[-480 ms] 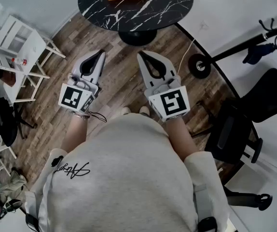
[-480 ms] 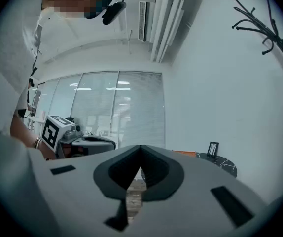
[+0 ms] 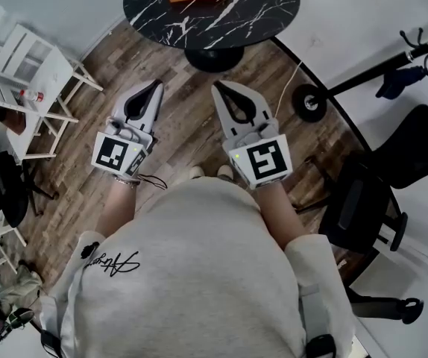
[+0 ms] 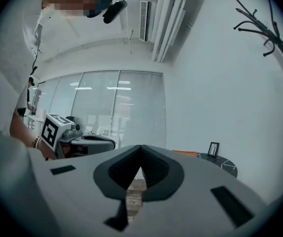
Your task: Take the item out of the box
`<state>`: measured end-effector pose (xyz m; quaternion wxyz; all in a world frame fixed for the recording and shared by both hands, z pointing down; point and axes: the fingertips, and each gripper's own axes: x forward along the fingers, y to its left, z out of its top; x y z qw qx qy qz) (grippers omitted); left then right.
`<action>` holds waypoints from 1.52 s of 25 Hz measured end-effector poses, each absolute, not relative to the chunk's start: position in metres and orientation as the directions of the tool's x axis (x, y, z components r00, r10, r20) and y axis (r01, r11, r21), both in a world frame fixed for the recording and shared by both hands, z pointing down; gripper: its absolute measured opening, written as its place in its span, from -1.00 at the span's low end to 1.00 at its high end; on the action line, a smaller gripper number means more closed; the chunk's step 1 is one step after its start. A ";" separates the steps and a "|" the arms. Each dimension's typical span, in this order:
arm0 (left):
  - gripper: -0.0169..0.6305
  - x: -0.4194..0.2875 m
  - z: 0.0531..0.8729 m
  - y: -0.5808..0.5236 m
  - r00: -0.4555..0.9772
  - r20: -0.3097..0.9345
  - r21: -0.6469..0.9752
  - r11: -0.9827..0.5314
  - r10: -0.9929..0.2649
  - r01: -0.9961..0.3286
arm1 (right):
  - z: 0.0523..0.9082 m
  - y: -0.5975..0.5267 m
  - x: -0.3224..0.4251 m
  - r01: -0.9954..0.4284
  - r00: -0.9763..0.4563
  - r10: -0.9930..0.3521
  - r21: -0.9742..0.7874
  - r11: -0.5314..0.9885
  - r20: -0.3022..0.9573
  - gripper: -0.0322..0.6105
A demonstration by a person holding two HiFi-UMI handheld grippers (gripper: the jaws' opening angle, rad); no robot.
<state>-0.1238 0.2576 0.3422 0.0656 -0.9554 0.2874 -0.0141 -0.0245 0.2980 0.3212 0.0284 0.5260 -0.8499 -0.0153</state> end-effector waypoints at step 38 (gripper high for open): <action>-0.94 -0.169 0.349 0.269 0.895 -0.029 -0.112 -0.888 -0.446 -0.446 | 0.315 0.316 -0.069 -0.943 -0.331 -0.944 0.047 0.330 -0.013 -0.88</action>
